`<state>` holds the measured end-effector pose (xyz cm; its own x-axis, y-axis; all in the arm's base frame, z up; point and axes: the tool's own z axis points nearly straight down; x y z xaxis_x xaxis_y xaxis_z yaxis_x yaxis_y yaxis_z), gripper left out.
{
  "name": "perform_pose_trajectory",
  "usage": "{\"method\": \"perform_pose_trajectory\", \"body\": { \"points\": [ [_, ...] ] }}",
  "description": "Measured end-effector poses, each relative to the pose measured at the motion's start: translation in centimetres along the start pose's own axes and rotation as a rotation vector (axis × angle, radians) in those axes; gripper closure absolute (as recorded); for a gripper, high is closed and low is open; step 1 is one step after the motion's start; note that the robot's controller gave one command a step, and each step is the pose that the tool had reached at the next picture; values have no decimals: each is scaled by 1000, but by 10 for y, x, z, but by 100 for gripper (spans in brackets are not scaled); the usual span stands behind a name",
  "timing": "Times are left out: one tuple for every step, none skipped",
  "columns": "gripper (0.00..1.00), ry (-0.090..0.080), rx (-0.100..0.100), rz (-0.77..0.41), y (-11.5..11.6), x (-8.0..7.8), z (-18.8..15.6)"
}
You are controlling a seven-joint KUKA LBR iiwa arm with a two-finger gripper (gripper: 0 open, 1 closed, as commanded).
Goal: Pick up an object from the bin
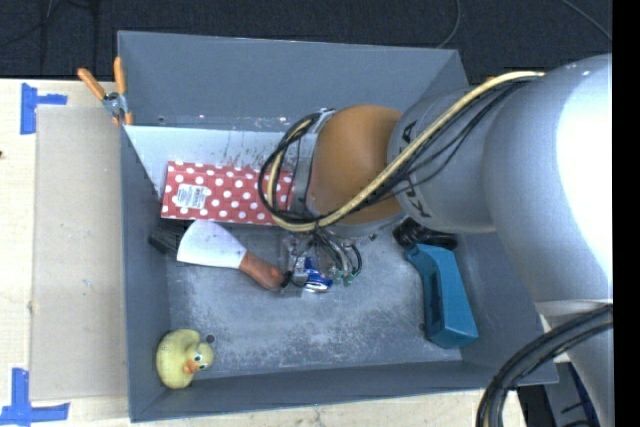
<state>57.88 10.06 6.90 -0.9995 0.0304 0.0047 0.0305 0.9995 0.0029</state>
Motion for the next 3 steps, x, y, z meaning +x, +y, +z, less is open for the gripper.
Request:
{"method": "perform_pose_trajectory", "body": {
  "points": [
    [100,0,0,0,0,0,0],
    [100,9,3,-9,6,-1,-48],
    [100,-4,0,-16,7,-7,-92]
  ]
}}
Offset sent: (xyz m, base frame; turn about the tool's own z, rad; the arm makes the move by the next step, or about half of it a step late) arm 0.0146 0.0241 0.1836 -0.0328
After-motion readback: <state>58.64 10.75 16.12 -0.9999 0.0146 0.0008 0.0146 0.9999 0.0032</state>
